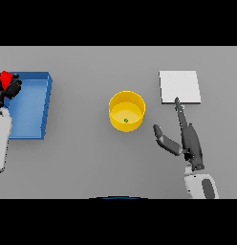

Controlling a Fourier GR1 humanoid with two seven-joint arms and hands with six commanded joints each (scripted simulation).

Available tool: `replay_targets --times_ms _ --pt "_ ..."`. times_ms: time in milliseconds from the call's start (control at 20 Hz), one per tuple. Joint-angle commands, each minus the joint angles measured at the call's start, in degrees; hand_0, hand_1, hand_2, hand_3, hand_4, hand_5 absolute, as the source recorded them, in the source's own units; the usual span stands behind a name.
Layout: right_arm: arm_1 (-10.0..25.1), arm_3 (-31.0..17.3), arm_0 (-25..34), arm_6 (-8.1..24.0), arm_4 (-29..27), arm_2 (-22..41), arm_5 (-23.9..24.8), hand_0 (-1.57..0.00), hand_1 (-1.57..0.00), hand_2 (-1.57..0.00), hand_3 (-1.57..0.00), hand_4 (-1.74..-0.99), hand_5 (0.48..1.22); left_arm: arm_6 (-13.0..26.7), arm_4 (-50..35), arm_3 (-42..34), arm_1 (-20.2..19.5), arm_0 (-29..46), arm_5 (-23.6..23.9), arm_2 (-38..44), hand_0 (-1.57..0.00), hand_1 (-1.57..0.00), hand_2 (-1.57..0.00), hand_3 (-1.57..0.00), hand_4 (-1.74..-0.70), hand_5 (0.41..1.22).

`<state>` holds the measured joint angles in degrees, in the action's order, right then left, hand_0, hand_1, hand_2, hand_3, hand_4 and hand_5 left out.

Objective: Pick up the red beaker and tilt it to pour out 1 green nut into yellow bowl. Pick up the yellow bowl and place it on the metallic measuring scale.

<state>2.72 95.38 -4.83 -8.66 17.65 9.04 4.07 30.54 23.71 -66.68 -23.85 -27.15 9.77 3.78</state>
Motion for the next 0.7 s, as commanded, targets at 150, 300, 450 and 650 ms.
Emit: replay_targets --times_ms 150,300,450,650 --pt "0.0 -0.2 -0.2 -1.0 0.2 -0.2 0.5 0.0 0.0 0.0 0.0 -1.012 0.634 1.1 0.6 -3.4 -0.9 3.0 -1.6 -0.7 -1.57 -1.54 -1.5 -1.47 -1.28 0.81" --pt "-0.8 -0.3 -0.4 -1.2 0.2 0.4 0.5 0.0 0.0 0.0 0.0 -1.004 0.636 1.8 -0.3 -5.8 -1.7 4.0 -4.3 -1.2 -1.21 -1.0 -1.02 -0.95 -1.0 0.72" --pt "-0.4 -0.2 -0.6 -1.7 0.1 0.1 0.5 0.0 0.0 0.0 0.0 -1.008 0.635 1.5 0.0 -4.4 -2.0 4.0 -6.1 -2.2 -0.62 -0.51 -0.52 -0.49 -0.89 0.666" --pt "0.0 0.0 0.0 -1.5 0.0 0.0 0.2 0.0 0.0 0.0 0.0 -1.012 0.639 -0.5 0.9 -1.2 -2.6 3.4 -7.6 -3.4 -0.25 -0.21 -0.21 -0.2 -0.81 0.657"
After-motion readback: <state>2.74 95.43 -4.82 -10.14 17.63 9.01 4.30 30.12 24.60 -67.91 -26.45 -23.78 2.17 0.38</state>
